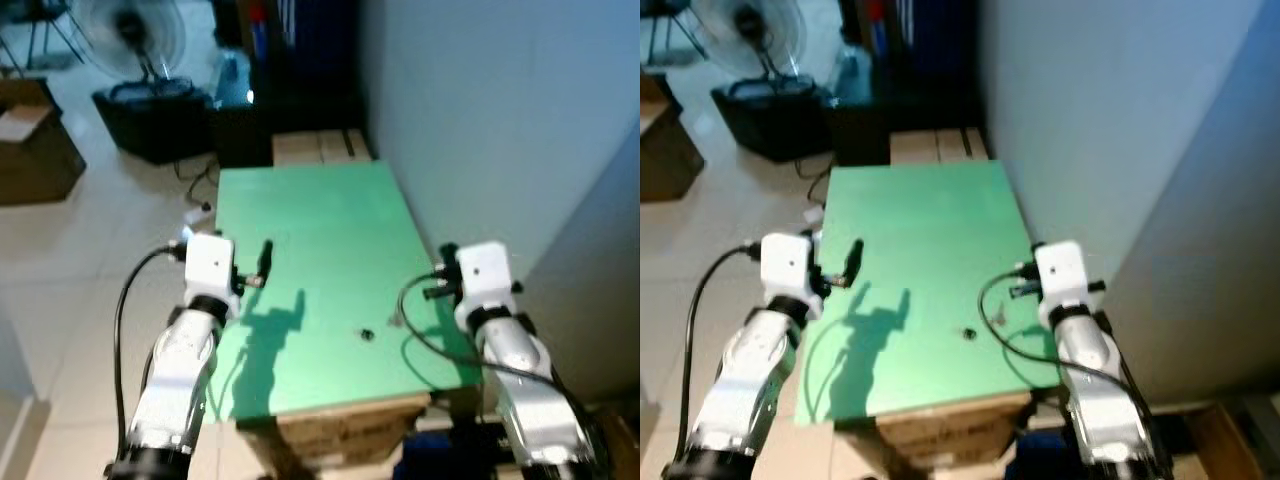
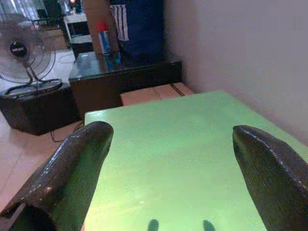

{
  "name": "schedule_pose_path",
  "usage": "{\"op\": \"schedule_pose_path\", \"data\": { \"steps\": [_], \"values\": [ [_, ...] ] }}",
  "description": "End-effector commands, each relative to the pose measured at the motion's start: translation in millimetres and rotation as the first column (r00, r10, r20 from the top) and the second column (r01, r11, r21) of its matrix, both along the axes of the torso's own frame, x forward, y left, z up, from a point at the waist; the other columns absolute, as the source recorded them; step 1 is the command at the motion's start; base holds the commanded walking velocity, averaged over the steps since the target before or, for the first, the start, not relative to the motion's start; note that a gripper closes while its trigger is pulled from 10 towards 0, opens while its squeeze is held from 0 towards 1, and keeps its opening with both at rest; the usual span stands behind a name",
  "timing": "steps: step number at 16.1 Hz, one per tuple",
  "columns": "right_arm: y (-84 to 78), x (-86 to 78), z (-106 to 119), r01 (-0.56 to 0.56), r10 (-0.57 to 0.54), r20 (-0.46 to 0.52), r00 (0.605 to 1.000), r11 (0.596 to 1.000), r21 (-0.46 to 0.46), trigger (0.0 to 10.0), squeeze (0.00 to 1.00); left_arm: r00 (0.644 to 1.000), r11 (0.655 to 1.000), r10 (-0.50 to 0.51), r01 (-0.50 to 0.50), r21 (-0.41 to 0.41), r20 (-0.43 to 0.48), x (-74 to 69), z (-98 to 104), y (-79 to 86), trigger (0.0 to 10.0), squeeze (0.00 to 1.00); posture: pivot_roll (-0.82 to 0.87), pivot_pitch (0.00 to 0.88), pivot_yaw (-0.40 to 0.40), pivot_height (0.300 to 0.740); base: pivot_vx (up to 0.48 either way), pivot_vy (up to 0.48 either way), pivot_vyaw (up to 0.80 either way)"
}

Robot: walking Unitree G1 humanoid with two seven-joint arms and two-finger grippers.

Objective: Hang keys on a hook

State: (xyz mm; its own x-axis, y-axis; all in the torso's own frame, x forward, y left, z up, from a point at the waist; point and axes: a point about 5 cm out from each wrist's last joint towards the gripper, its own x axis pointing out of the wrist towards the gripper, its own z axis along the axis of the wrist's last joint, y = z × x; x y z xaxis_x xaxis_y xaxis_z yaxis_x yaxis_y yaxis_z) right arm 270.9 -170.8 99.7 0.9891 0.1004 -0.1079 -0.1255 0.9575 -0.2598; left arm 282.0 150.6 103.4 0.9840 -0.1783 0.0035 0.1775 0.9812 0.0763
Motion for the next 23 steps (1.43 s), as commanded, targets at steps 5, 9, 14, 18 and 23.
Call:
{"op": "schedule_pose_path", "data": {
  "steps": [5, 9, 14, 18, 23],
  "values": [
    [0.1, 0.0, -4, -0.016, 0.017, -0.025, 1.0, 0.999, 0.051, 10.0, 0.0, 1.0, 1.0, -0.01, 0.01, 0.012, 0.022, 3.0, 11, -4.9, 10.0, 0.0, -0.09, 0.049, 0.016, 0.74, 0.0, 0.0, 0.0],
    [-0.1, -0.8, -10, -0.064, 0.073, -0.084, 0.994, 0.992, 0.106, 10.0, 0.16, 0.998, 0.997, -0.061, 0.061, 0.047, -0.011, -0.7, 7, -8.3, 10.0, 0.0, -0.09, 0.06, 0.04, 0.74, 0.0, 0.0, 0.0],
    [10.3, 10.6, -28, -0.192, 0.207, -0.229, 0.951, 0.978, 0.086, 10.0, 1.0, 0.996, 0.994, -0.09, 0.091, 0.06, -0.023, 2.6, 9, -9.2, 10.0, 0.0, -0.09, 0.062, 0.054, 0.74, 0.0, 0.0, 0.0],
    [11.1, 31.0, -56, -0.181, 0.189, -0.356, 0.915, 0.982, 0.054, 10.0, 1.0, 0.98, 0.975, -0.198, 0.199, 0.102, -0.02, -1.1, 15, -9.2, 10.0, 0.0, -0.05, 0.093, 0.073, 0.74, 0.0, 0.0, 0.0],
    [-7.4, 44.8, -67, -0.079, 0.069, -0.399, 0.915, 0.997, -0.01, 10.0, 1.0, 0.972, 0.962, -0.23, 0.234, 0.141, -0.049, -12.1, 20, 4.4, 10.0, 0.0, 0.03, 0.158, 0.082, 0.74, 0.0, 0.0, 0.0]
  ]
}}
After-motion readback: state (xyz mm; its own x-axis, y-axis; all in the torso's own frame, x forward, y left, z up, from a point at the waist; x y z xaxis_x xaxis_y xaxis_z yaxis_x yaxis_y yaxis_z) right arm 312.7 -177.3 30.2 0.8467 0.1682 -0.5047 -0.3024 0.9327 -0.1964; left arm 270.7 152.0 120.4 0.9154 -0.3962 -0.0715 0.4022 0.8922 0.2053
